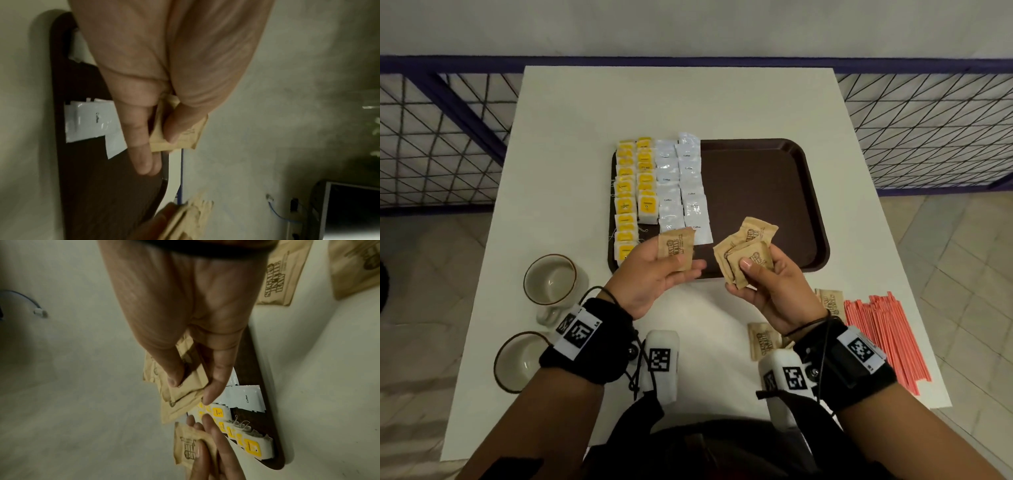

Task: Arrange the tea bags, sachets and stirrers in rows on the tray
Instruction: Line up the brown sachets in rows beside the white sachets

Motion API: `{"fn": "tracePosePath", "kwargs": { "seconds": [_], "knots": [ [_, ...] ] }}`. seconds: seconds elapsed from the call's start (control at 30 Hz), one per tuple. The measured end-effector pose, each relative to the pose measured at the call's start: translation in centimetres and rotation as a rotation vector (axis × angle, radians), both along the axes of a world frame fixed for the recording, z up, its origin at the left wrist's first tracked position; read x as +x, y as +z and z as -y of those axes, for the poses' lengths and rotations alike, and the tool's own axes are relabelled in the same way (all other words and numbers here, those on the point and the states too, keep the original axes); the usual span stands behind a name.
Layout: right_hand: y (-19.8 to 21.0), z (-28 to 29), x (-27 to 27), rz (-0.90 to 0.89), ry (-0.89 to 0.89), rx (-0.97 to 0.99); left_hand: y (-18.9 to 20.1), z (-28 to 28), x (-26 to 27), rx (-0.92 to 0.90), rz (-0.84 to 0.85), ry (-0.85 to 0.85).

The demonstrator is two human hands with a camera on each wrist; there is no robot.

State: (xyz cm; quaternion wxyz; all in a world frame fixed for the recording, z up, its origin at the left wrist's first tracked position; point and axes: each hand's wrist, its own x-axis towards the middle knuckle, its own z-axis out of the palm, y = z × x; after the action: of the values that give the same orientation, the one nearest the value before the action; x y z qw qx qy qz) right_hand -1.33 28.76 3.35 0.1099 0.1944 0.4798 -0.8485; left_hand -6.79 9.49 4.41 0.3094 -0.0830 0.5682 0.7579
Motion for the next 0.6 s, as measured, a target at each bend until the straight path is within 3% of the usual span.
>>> {"fn": "tracePosePath", "kwargs": {
  "seconds": [0.33, 0.6],
  "knots": [
    [1.1, -1.7, -0.3, 0.023, -0.041, -0.016, 0.9, 0.7, -1.1, -0.249, -0.228, 0.072],
    [1.4, -0.6, -0.1, 0.037, 0.049, -0.09, -0.4, 2.4, -1.3, -0.521, -0.393, -0.102]
  ]
}}
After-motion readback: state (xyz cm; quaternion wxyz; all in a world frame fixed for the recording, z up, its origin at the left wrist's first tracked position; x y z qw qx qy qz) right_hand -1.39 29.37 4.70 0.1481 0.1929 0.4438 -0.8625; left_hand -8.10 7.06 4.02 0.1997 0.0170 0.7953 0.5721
